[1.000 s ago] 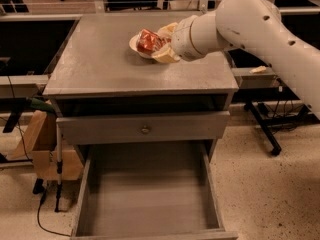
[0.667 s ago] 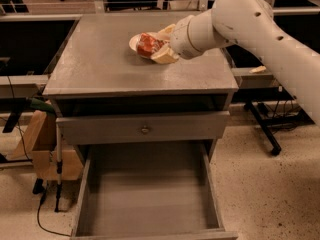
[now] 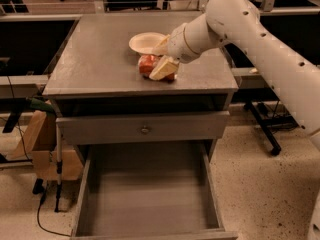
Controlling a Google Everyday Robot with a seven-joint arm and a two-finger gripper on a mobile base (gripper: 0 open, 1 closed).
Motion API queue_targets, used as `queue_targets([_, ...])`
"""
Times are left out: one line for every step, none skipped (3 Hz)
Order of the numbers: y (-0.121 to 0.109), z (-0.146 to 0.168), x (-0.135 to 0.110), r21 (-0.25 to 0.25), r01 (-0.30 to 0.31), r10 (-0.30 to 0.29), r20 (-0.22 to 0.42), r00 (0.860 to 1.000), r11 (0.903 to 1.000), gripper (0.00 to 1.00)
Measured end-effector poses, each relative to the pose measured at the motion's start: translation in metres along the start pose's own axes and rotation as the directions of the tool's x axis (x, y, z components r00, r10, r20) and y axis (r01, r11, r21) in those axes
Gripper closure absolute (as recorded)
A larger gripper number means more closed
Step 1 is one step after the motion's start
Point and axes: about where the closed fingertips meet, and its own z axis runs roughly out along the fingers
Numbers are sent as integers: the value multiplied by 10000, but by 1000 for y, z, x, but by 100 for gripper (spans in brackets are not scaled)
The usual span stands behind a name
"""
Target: Pick coke can from middle drawer and place on counter
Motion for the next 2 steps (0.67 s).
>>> queue_targets([12,-3,11,-159,-198,201,164,9997,9997,0])
queue_targets([12,-3,11,-159,-198,201,164,9997,9997,0])
